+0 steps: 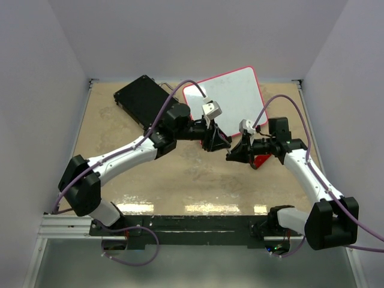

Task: Write a sentence on the whiteboard
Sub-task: Pass from the right arm to the left

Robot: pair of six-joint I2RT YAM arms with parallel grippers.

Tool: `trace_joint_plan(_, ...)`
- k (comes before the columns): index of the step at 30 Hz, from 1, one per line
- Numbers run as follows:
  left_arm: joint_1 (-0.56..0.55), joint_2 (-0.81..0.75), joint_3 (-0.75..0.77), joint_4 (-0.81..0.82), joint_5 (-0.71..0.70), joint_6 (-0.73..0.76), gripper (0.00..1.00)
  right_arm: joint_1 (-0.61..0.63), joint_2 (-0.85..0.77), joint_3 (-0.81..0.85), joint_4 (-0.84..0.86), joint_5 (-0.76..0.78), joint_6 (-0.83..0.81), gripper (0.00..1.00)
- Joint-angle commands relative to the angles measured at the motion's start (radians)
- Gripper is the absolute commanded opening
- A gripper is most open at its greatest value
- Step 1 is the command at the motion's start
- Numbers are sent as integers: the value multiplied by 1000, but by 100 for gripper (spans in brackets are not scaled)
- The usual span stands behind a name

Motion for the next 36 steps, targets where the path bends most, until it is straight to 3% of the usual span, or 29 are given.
trace_joint_plan(1, 2, 50, 80, -74, 85, 73, 40, 7, -13, 40, -18, -33, -34, 0)
trace_joint_plan(6, 6, 53, 92, -89, 86, 78, 12, 9, -13, 41, -18, -31, -36, 0)
trace_joint_plan(10, 16, 42, 88, -74, 85, 61, 4, 12, -13, 40, -18, -30, -37, 0)
trace_joint_plan(12, 19, 33, 79, -56, 88, 47, 7, 12, -13, 40, -18, -28, -37, 0)
trace_joint_plan(15, 27, 16, 65, -39, 83, 30, 25, 13, -13, 40, -20, -30, -39, 0)
trace_joint_plan(18, 35, -2, 48, -14, 88, 16, 31, 15, -13, 40, -20, -30, -42, 0)
trace_joint_plan(25, 47, -12, 40, 13, 109, -4, 31, 16, -13, 38, -21, -28, -43, 0)
trace_joint_plan(31, 48, -6, 40, 15, 128, -7, 23, 16, -11, 38, -20, -28, -45, 0)
trace_joint_plan(36, 48, -4, 42, 0, 138, 0, 24, 19, -11, 38, -21, -28, -45, 0)
